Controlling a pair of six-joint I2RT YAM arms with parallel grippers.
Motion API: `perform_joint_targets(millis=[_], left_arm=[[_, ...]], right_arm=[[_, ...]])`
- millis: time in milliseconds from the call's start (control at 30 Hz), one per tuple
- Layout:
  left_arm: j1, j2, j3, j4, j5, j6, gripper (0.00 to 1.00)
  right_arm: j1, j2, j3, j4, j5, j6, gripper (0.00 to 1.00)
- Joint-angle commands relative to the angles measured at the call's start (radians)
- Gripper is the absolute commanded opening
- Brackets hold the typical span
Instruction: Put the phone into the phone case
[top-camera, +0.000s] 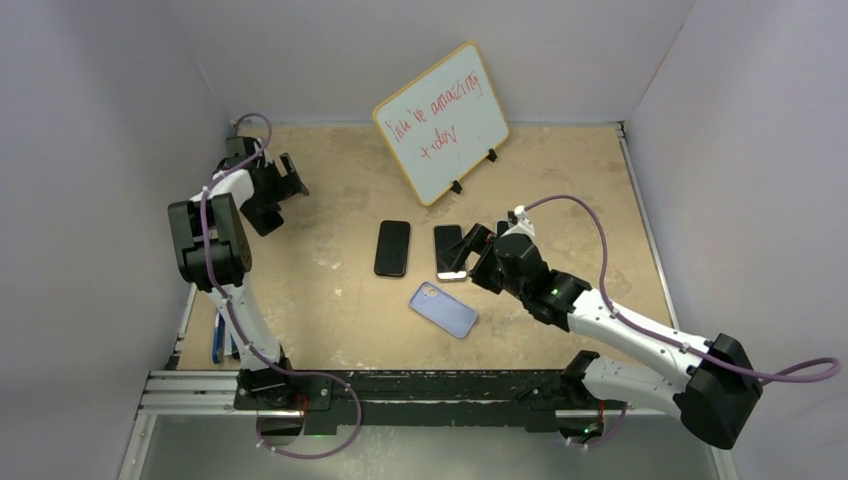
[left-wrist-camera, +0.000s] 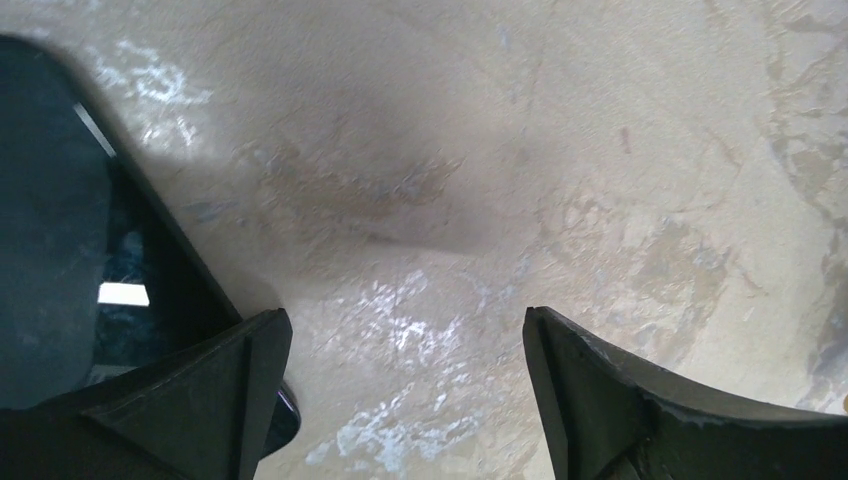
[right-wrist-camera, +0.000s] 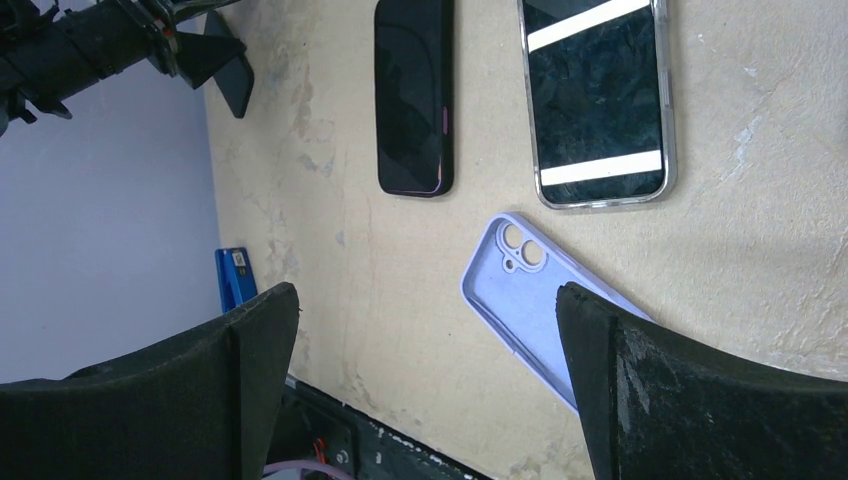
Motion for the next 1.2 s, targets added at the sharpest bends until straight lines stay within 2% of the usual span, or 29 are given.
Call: perform_joint_targets(millis=[0, 167, 500, 867, 1033, 1167], left_arm=[[0.001, -0.078, 0.032, -0.071, -0.079, 0.024, 0.92], [0.001, -0.078, 0.092, -0.168, -0.219, 0.044, 1.00], [0.006, -0.087, 0.115, -0.193, -0.397, 0.131, 1.00], [0.033, 0.048, 0.222, -0.248, -0.446, 0.190, 1.00], [0.057, 0.095, 0.259, -0.255, -0.369, 0.198, 1.00], [0.063, 0.135, 0.293, -0.283, -0.380, 0.203, 1.00]], right_arm=[[-0.005, -0.021, -0.007, -0.007, 0.045, -0.011, 0.99], [-0.005, 0.002, 0.001, 0.009, 0.034, -0.030, 0.99], [-0.005, 0.025, 0.014, 0.032, 0.019, -0.043, 0.99], [-0.005, 0.027, 0.021, 0.024, 0.025, -0.061, 0.99], [-0.005, 0.032, 0.042, 0.004, 0.041, -0.076, 0.99], [-0.005, 0.031, 0.052, -0.012, 0.045, -0.081, 0.99]])
